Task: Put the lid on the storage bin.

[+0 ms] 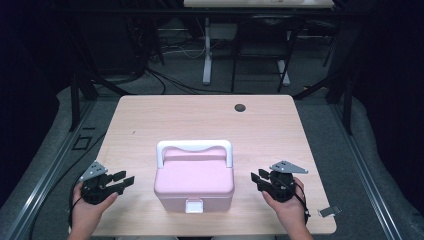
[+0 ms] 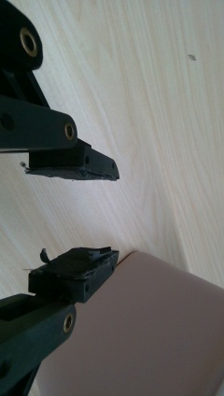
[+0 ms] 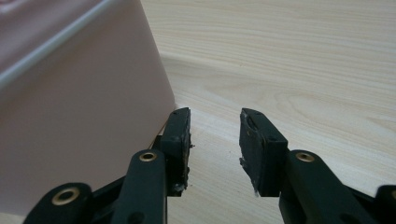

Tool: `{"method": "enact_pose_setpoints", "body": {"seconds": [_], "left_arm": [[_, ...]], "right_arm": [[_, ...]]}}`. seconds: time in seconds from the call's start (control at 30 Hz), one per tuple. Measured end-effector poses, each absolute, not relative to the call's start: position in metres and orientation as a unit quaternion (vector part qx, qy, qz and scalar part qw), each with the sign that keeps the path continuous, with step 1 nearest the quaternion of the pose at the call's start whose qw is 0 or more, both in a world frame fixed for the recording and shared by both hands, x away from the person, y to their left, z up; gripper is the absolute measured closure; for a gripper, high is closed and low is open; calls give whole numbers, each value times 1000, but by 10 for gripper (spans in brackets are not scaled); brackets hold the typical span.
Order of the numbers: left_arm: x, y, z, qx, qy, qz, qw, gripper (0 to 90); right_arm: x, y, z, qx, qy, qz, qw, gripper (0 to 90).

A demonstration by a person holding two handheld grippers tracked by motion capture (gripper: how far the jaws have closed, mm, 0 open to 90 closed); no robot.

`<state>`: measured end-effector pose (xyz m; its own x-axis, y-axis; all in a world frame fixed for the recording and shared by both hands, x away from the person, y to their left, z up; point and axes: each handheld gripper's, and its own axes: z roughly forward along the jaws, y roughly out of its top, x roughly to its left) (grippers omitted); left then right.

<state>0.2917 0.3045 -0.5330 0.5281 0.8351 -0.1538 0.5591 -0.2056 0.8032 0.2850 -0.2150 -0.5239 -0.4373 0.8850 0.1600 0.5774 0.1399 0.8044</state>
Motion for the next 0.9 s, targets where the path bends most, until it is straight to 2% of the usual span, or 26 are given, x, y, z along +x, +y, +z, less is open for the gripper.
{"method": "enact_pose_setpoints", "body": {"seconds": [0.27,0.9], "left_arm": [[295,302,-543,764,462,153,424,521],[298,295,-555,788,456,158,383,487]], "right_arm": [[294,-222,-539,514,730,414,178,623],[300,-225,-549,525,732,387,198,505]]}}
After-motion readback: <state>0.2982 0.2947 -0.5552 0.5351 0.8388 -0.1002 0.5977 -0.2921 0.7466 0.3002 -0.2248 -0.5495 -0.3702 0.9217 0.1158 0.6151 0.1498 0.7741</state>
